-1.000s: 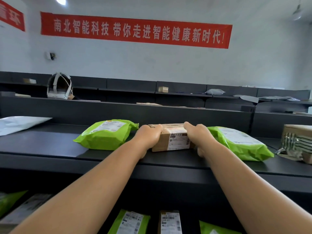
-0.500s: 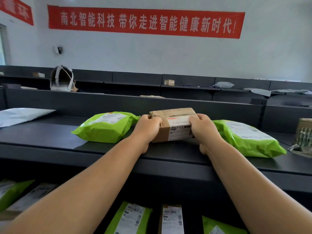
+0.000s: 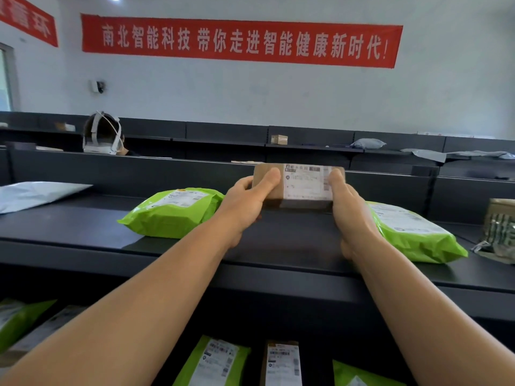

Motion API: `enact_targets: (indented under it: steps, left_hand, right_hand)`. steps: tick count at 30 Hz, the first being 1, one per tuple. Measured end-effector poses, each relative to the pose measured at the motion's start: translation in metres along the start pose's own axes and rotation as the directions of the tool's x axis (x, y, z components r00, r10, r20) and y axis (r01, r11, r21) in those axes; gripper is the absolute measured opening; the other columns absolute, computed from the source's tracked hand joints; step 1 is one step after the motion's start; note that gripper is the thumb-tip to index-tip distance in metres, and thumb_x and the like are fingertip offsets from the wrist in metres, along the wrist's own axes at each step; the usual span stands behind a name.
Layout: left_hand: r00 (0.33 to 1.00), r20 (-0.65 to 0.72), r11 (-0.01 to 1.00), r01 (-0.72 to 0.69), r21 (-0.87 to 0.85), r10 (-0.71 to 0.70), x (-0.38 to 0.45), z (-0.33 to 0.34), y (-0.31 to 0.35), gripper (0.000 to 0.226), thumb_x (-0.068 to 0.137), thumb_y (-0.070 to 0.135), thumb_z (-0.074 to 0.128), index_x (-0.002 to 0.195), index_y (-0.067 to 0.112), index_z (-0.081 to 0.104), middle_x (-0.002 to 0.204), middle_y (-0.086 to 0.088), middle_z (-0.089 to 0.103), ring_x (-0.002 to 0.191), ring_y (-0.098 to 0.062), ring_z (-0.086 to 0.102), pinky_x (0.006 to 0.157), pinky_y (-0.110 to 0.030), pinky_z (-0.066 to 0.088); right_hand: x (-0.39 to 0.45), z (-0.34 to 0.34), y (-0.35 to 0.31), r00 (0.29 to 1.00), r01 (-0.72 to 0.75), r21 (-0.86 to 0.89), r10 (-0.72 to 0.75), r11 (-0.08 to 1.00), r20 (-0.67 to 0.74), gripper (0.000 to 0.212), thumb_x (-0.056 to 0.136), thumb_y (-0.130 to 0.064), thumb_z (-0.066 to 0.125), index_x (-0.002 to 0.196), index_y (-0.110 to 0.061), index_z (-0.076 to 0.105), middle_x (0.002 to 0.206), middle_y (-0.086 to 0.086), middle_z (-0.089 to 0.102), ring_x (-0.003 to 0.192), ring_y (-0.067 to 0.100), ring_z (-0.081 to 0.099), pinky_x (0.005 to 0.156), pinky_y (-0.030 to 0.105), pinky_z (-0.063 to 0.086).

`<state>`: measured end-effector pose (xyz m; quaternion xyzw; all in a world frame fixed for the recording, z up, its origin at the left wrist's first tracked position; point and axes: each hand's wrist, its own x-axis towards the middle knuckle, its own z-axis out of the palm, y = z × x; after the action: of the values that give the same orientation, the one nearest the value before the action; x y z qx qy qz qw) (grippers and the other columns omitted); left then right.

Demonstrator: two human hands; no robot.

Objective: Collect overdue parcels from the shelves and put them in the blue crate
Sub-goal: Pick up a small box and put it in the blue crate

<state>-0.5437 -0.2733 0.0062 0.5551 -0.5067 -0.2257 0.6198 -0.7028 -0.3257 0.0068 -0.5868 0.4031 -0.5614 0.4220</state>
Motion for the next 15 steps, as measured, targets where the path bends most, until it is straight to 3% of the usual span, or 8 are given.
enact_targets:
  steps: [3,5,7,8,11,15]
  left_hand:
    - [0.994,-0.017,0.994,0.107,-0.011,-0.107,-0.001,0.001,0.007,0.065,0.082,0.074,0.044,0.111,0.019,0.062,0.094,-0.002,0.059,0.066,-0.016,0.049,0.057,-0.026,0.040]
    - [0.985,-0.036,0.986,0.167,0.006,-0.166,-0.002,0.001,0.009,0.073,0.080,0.079,0.041,0.111,0.017,0.063,0.091,-0.003,0.057,0.068,-0.016,0.049,0.058,-0.028,0.041]
    - [0.977,-0.048,0.978,0.207,0.016,-0.206,-0.003,0.000,0.010,0.080,0.076,0.083,0.038,0.113,0.017,0.062,0.090,-0.003,0.056,0.069,-0.016,0.049,0.058,-0.028,0.040]
    - [0.974,-0.050,0.975,0.223,0.020,-0.222,-0.003,0.000,0.010,0.084,0.074,0.085,0.037,0.115,0.016,0.062,0.088,-0.002,0.054,0.069,-0.016,0.048,0.058,-0.028,0.040]
    - [0.965,-0.062,0.966,0.256,0.040,-0.253,-0.004,-0.002,0.013,0.091,0.072,0.088,0.034,0.119,0.015,0.061,0.082,-0.001,0.051,0.067,-0.016,0.046,0.055,-0.028,0.038]
    - [0.960,-0.068,0.958,0.277,0.067,-0.273,-0.008,-0.001,0.015,0.094,0.073,0.088,0.031,0.124,0.015,0.059,0.082,-0.003,0.051,0.067,-0.016,0.045,0.054,-0.028,0.037]
  right_hand:
    - [-0.005,-0.002,-0.002,0.999,0.020,0.061,-0.022,0.998,0.028,0.046,0.083,-0.061,0.047,0.108,-0.028,0.066,0.112,-0.007,0.068,0.108,0.018,0.061,0.100,0.044,0.047]
    - [-0.004,-0.003,-0.001,0.999,0.025,0.077,-0.028,0.997,0.041,0.047,0.081,-0.059,0.046,0.109,-0.028,0.068,0.110,-0.007,0.071,0.103,0.015,0.063,0.088,0.038,0.050]
    - [-0.005,-0.003,-0.001,0.998,0.028,0.074,-0.032,0.997,0.054,0.046,0.086,-0.057,0.045,0.113,-0.026,0.066,0.110,-0.007,0.071,0.097,0.013,0.061,0.073,0.030,0.044]
    - [-0.006,-0.003,-0.001,0.998,0.023,0.079,-0.028,0.997,0.059,0.048,0.085,-0.059,0.045,0.115,-0.026,0.065,0.110,-0.007,0.070,0.098,0.013,0.061,0.072,0.030,0.044]
    - [-0.009,-0.003,0.001,0.998,-0.011,0.095,0.005,0.995,0.070,0.070,0.067,-0.072,0.047,0.119,-0.028,0.062,0.111,-0.008,0.070,0.106,0.016,0.063,0.094,0.040,0.049]
    - [-0.008,-0.003,0.003,0.997,-0.007,0.074,0.002,0.997,0.074,0.079,0.061,-0.079,0.046,0.121,-0.030,0.061,0.112,-0.009,0.069,0.106,0.016,0.063,0.099,0.044,0.047]
